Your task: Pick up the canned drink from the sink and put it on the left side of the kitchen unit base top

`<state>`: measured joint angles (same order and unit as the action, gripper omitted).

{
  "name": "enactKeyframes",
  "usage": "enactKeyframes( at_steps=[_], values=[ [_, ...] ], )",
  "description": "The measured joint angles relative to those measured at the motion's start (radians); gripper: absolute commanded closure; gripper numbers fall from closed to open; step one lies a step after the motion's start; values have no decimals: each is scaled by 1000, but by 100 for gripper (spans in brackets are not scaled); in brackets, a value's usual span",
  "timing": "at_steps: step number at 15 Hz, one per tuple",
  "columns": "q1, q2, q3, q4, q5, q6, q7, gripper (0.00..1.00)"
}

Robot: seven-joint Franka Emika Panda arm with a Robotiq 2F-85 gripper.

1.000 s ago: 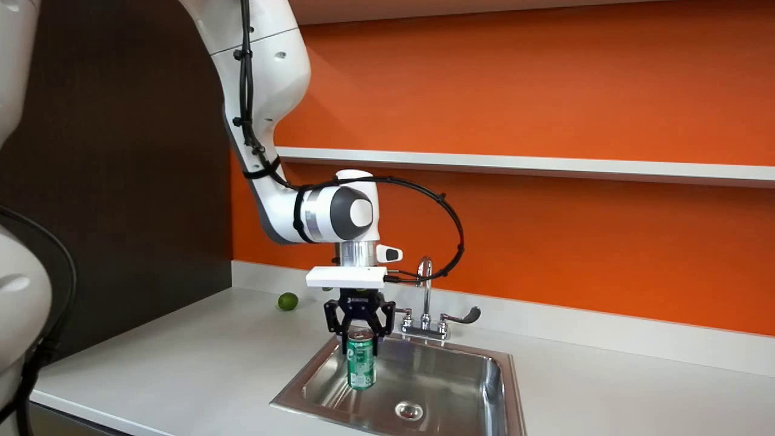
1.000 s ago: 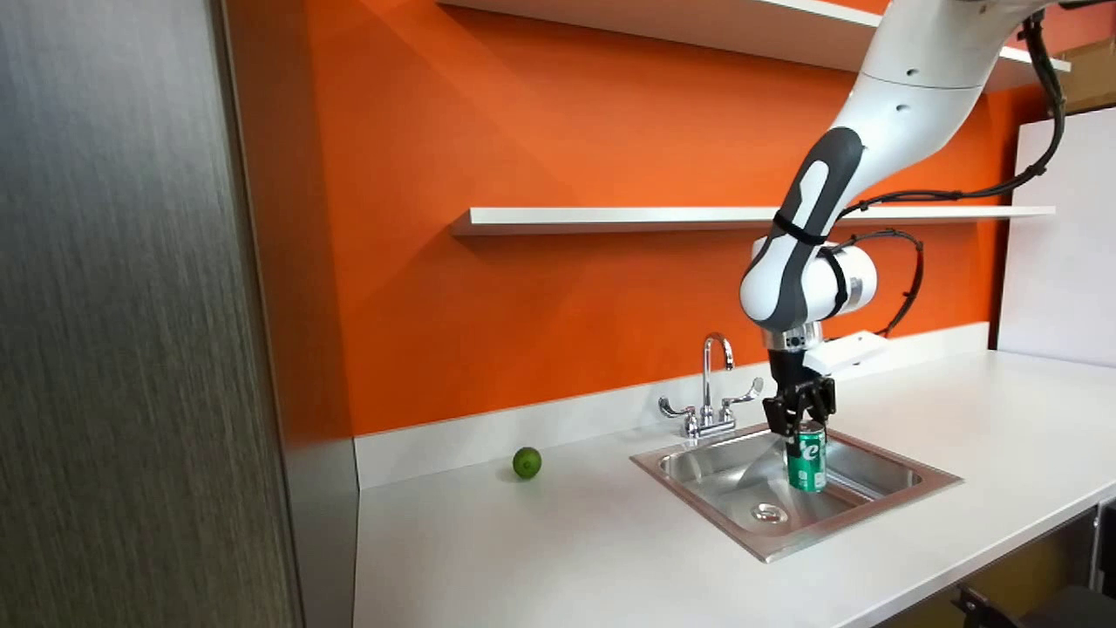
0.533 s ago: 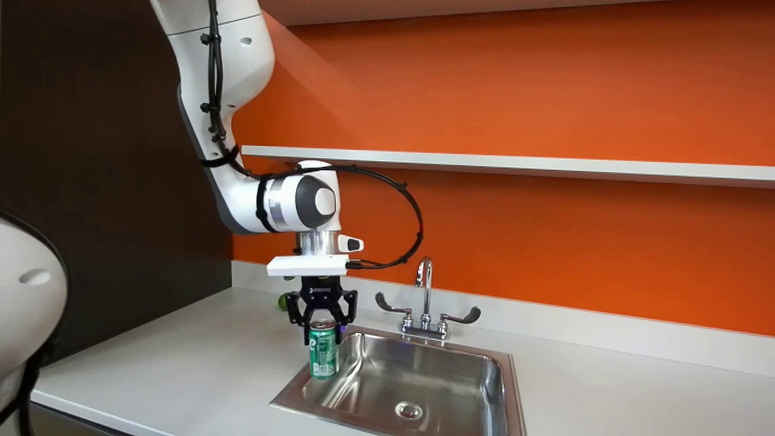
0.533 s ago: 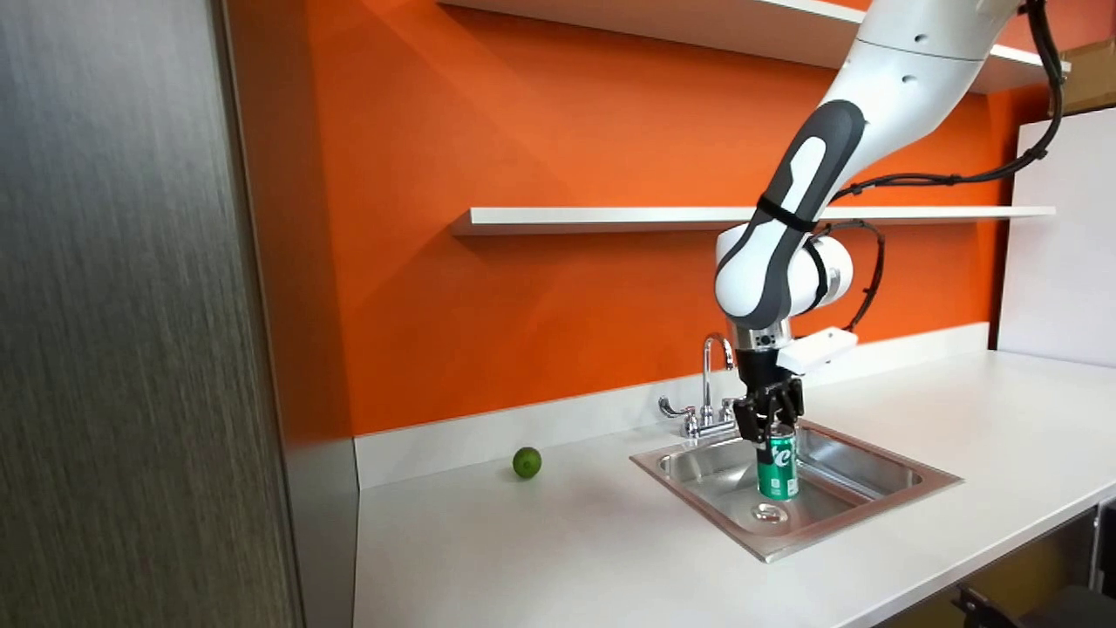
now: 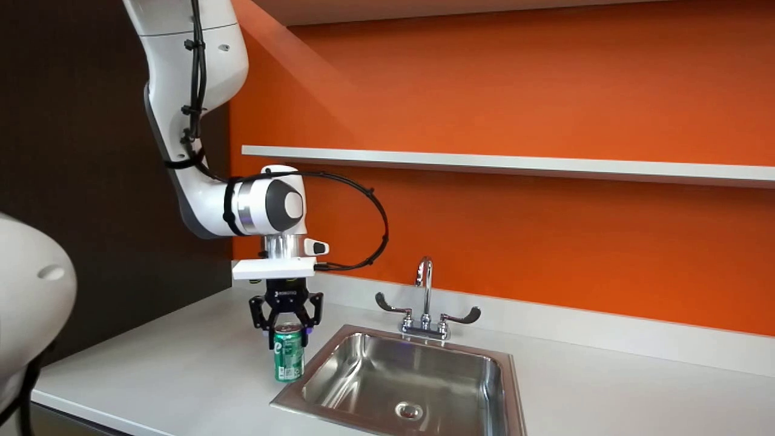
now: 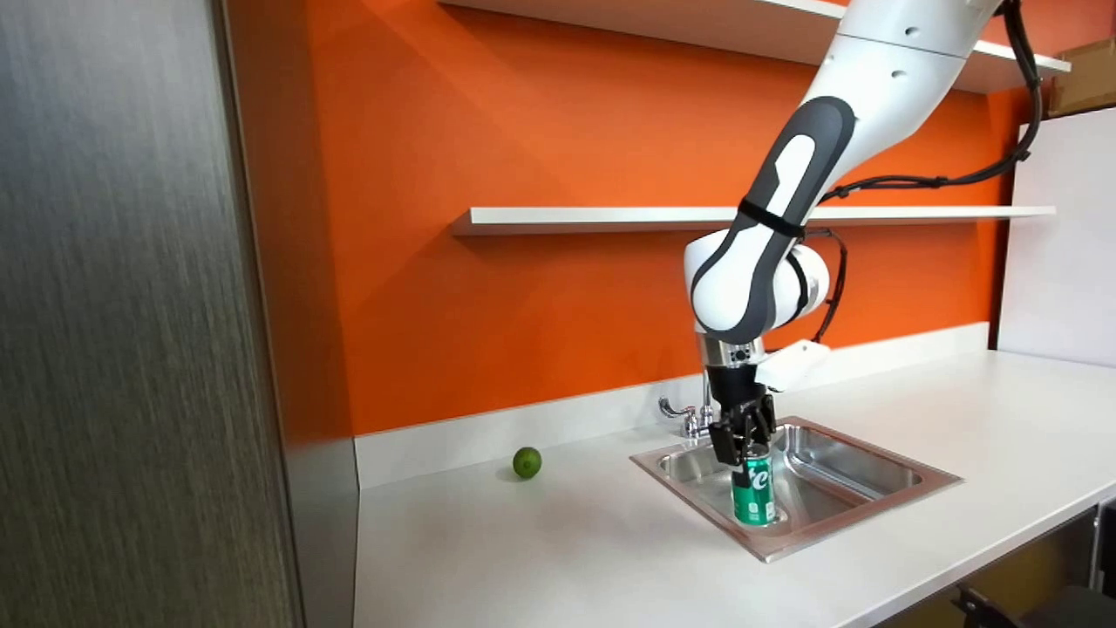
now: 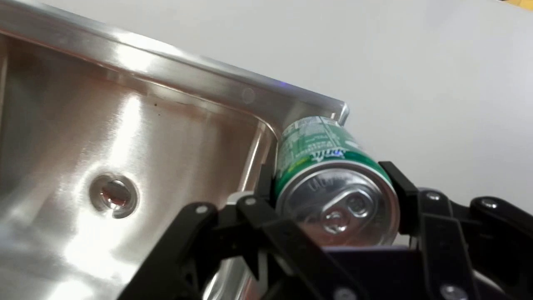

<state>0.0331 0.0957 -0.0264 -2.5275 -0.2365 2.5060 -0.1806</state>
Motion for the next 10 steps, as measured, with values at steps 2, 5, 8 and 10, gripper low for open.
enactKeyframes(
  at_steps=[2,5,8,10],
  values=[
    [11,1,14,-6,0,2,1,61],
    [27,6,29,-13,0,5,1,61],
    [37,18,42,-15,0,14,2,61],
    [42,30,45,-17,0,28,2,61]
  ],
)
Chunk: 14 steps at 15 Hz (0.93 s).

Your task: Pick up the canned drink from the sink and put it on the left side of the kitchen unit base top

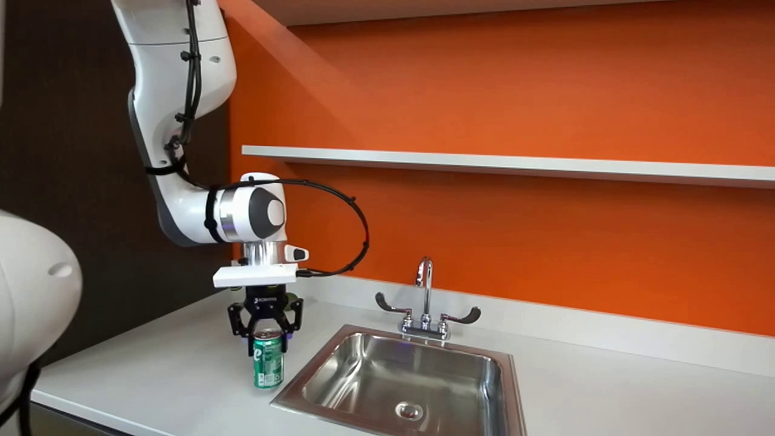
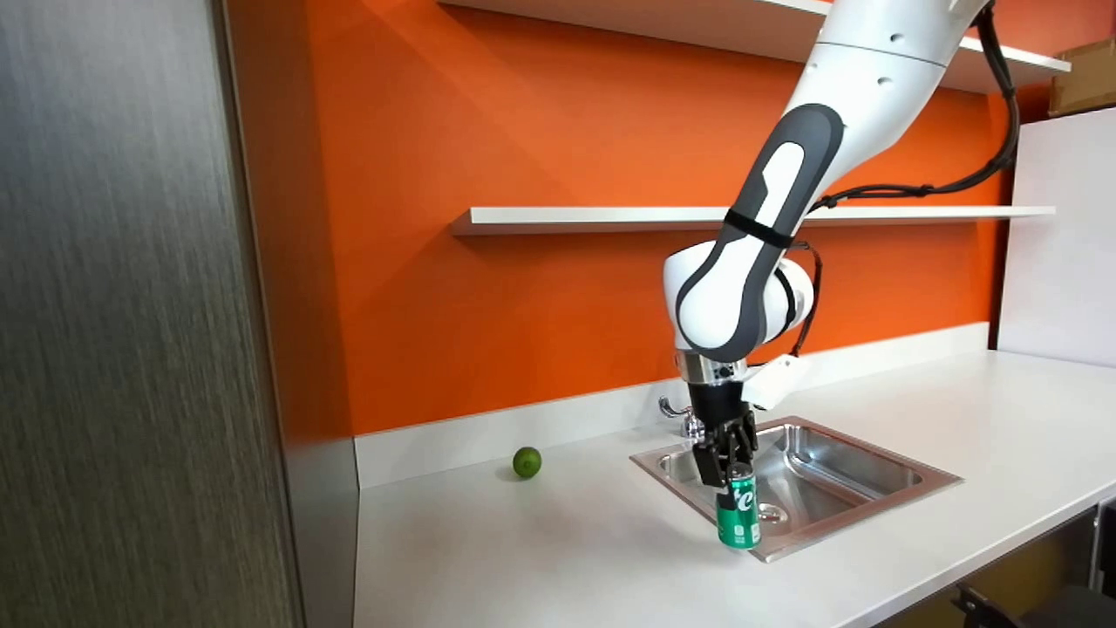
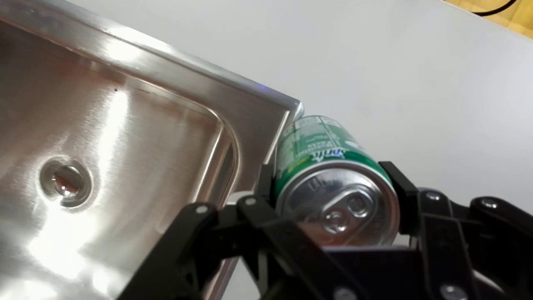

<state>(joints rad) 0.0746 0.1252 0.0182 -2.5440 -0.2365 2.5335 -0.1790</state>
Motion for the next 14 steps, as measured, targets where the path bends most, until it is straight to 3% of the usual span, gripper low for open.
enactKeyframes(
  at_steps=[10,12,14],
  values=[
    [6,56,0,0,0,50,1,61],
    [6,56,0,0,-1,52,3,10],
    [7,58,0,0,-1,52,8,6]
  ],
)
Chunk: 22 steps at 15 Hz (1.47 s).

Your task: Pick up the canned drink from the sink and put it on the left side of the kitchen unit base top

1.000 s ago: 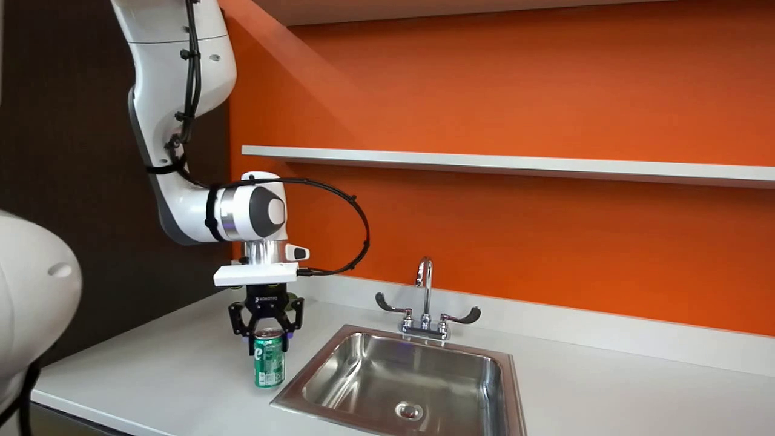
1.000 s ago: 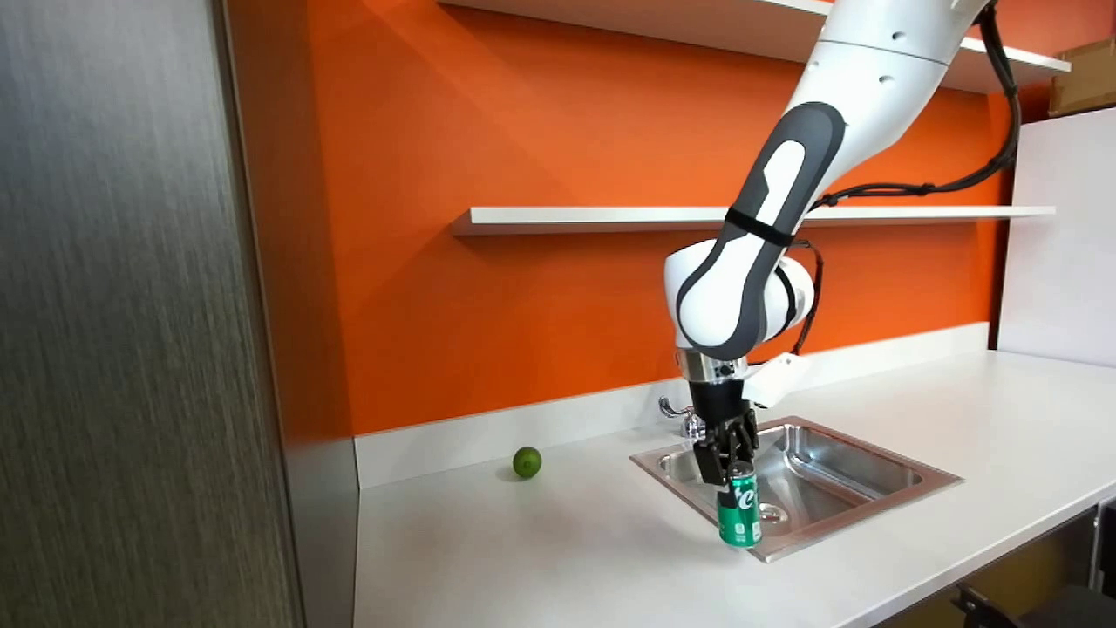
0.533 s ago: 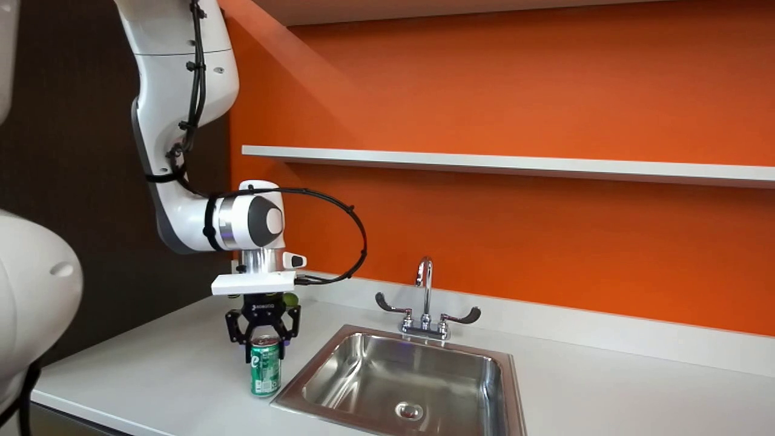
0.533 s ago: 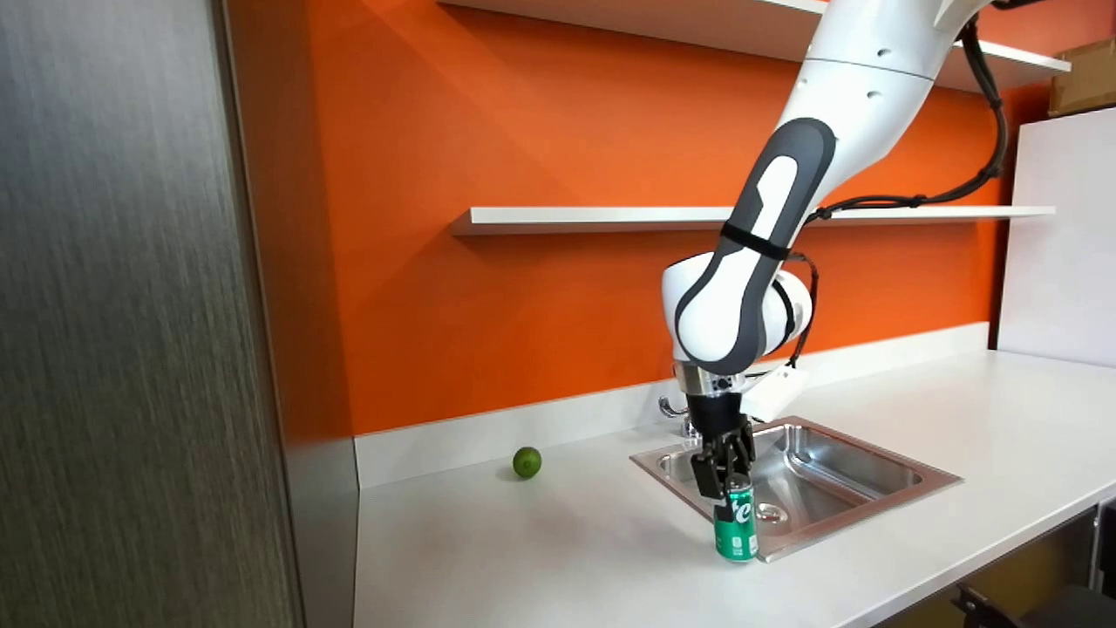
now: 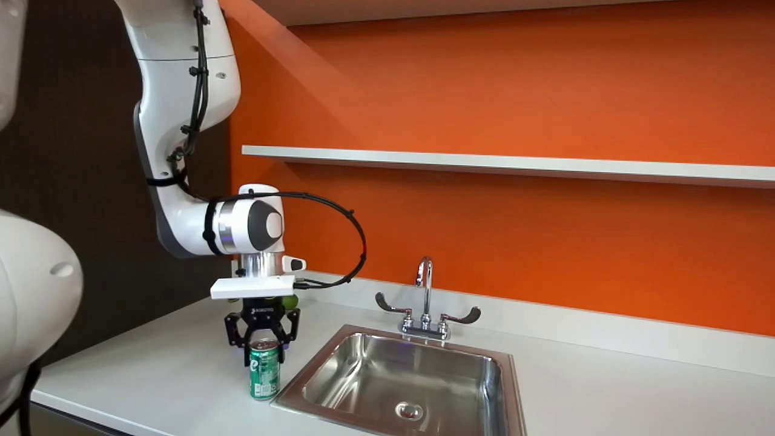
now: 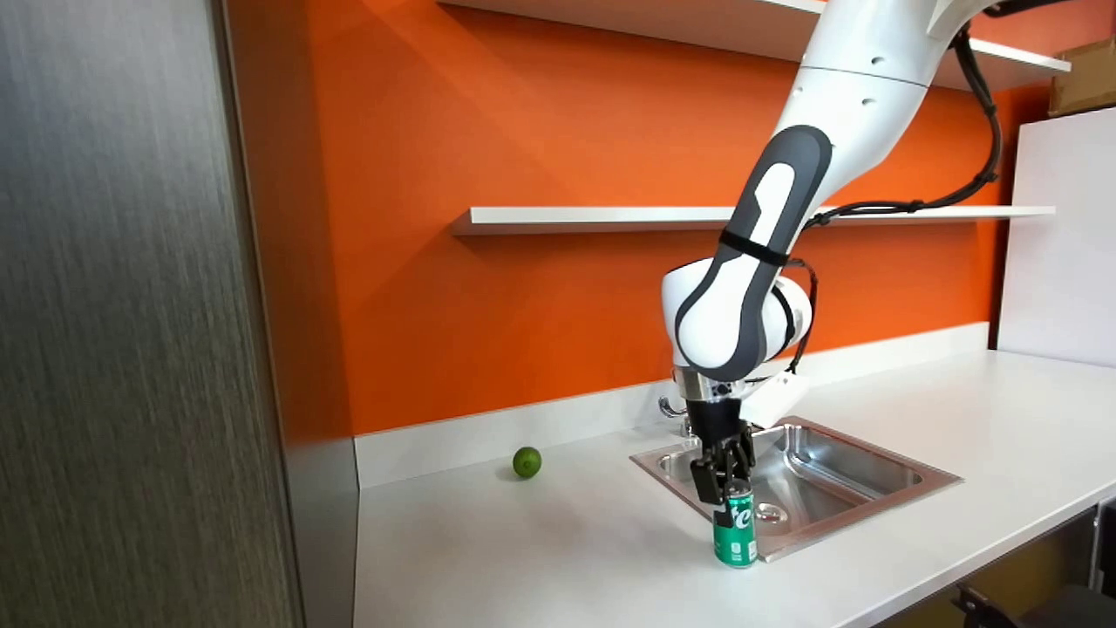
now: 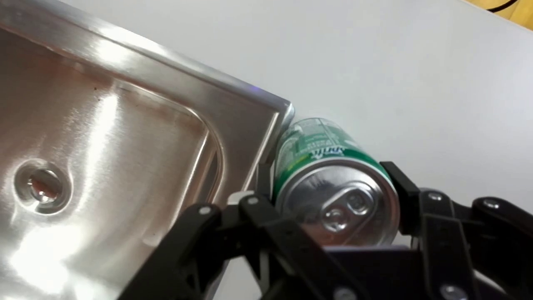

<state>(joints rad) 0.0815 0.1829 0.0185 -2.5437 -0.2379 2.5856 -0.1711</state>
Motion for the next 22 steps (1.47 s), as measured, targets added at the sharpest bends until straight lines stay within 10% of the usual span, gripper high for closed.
enactKeyframes(
  at_steps=[22],
  values=[
    [20,-297,22,-109,49,-85,167,0]
  ],
)
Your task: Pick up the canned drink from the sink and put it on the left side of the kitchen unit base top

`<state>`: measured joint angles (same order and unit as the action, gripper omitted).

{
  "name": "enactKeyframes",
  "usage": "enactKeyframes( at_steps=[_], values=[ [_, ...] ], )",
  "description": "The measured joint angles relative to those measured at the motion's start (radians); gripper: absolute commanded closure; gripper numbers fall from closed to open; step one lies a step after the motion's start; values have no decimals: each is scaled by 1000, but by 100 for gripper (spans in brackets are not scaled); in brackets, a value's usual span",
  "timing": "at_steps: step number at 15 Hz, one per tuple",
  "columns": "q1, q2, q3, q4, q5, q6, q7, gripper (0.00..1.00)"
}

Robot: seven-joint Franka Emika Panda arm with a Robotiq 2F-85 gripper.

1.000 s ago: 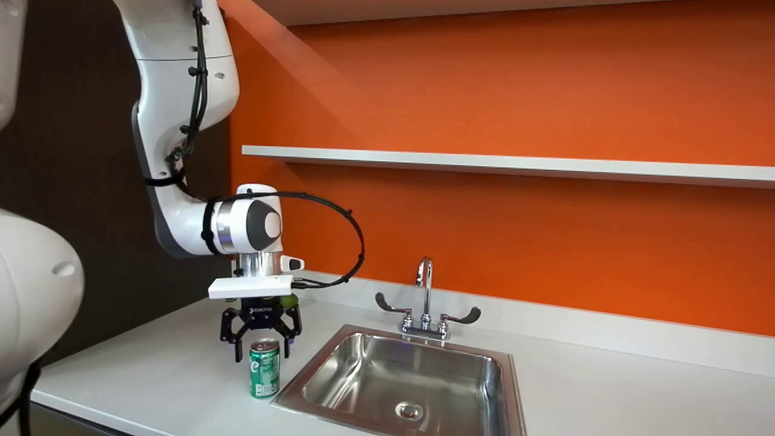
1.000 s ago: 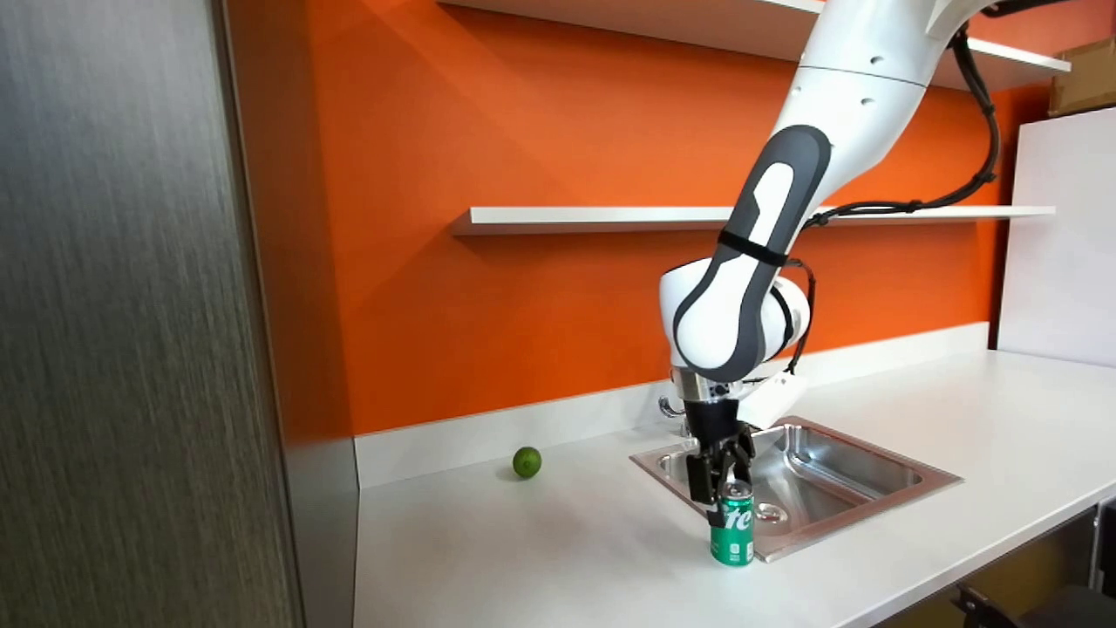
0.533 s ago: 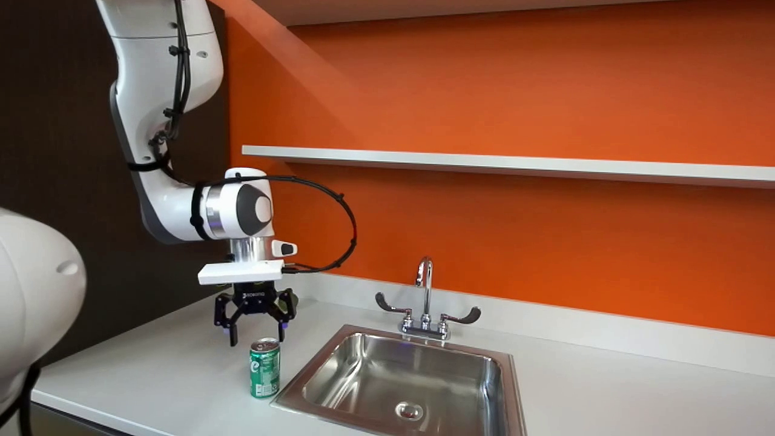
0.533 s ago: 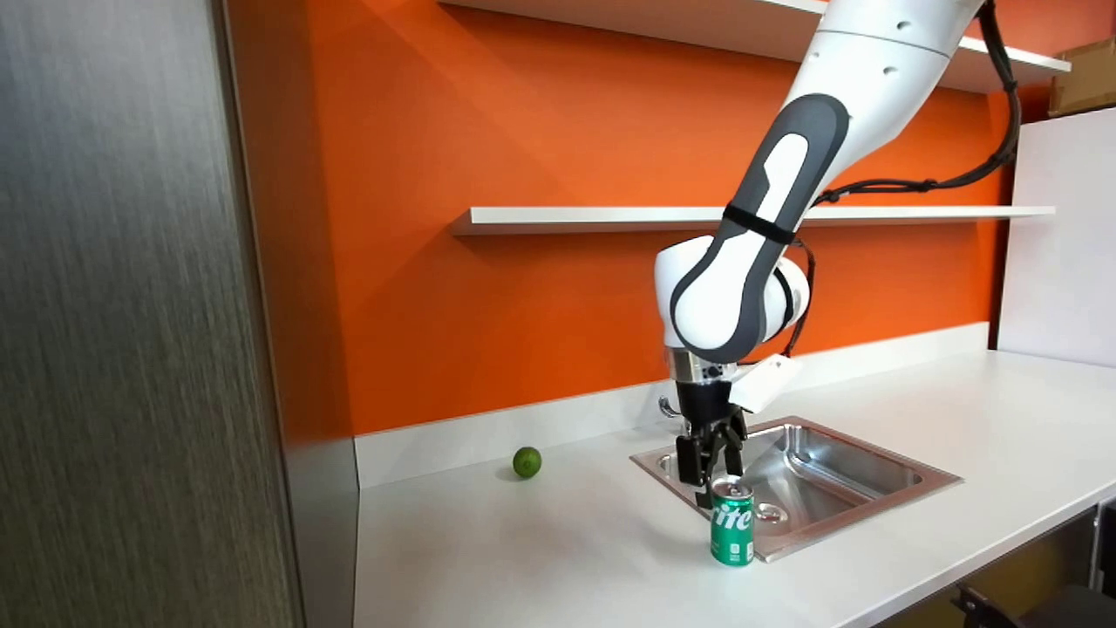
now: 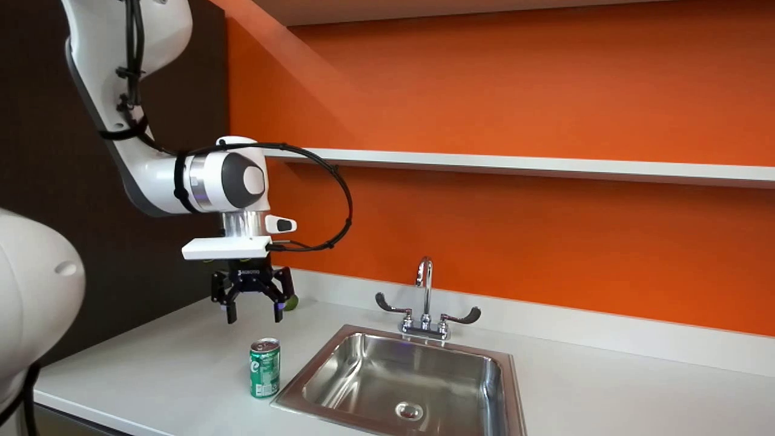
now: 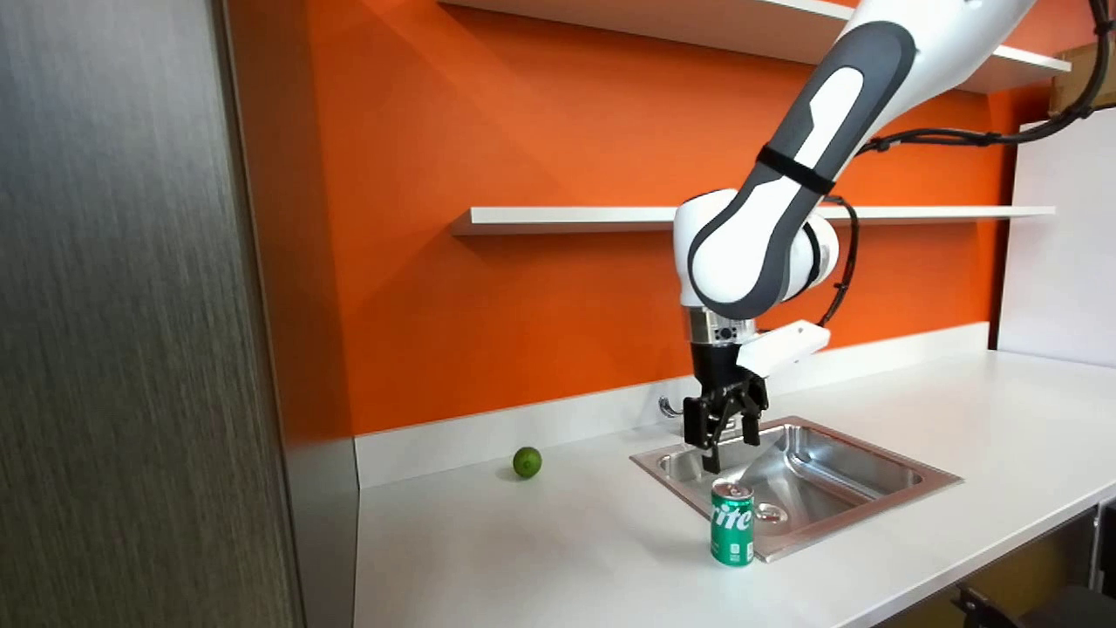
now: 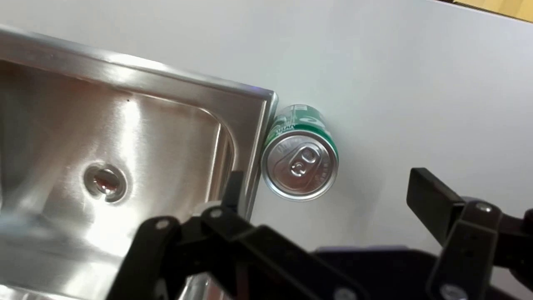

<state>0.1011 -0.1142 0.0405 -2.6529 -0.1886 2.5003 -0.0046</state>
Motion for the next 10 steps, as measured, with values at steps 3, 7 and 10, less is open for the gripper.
enactKeyframes(
  at_steps=[3,7,10],
  values=[
    [-19,-100,-12,-34,56,-59,28,0],
    [-63,-226,-37,-68,86,-158,53,0],
    [-83,-283,-46,-88,86,-190,57,0]
  ],
)
